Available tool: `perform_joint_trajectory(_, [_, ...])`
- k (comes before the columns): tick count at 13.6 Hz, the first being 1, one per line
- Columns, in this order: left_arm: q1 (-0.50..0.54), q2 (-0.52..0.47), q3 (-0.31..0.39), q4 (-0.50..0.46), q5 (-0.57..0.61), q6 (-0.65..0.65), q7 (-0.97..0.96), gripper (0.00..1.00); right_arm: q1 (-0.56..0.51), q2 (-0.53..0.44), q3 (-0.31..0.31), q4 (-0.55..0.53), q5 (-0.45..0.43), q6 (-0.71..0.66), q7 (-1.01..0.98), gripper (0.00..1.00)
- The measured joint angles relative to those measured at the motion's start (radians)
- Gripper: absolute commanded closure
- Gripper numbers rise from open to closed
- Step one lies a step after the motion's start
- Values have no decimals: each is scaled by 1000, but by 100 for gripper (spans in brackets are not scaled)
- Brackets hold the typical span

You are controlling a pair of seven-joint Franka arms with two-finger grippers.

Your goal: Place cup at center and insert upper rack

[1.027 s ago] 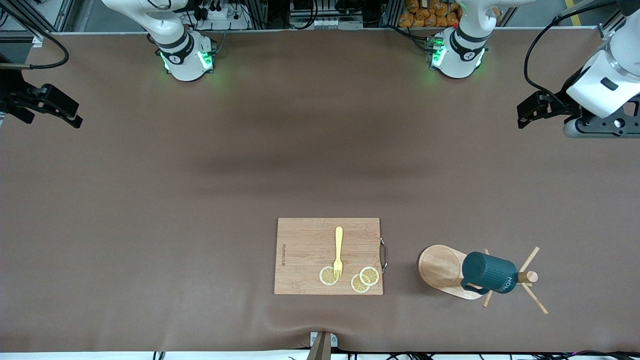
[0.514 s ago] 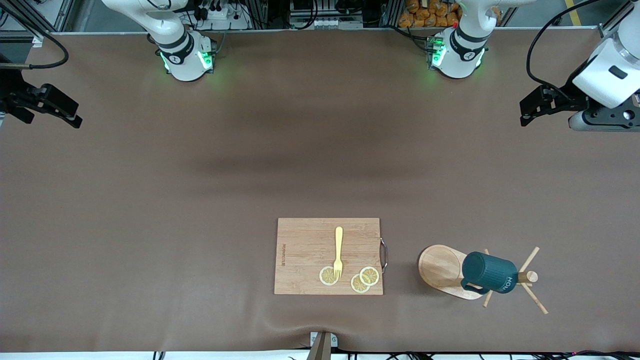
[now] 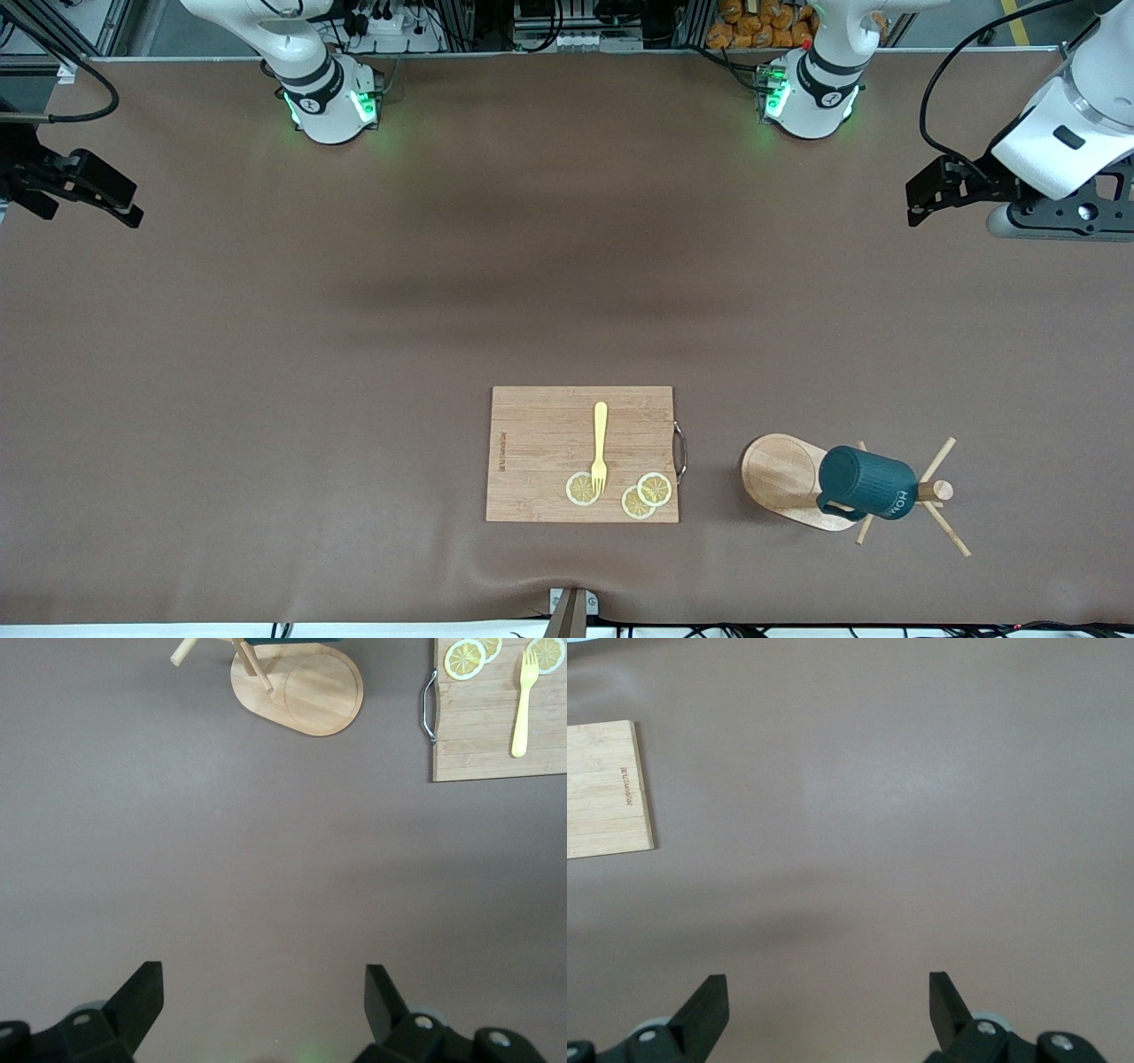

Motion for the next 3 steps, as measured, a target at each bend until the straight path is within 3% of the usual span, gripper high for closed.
perform_joint_trajectory(3, [0,6,0,0,0,-1,0,0,0,0,0,0,0,0,0,0])
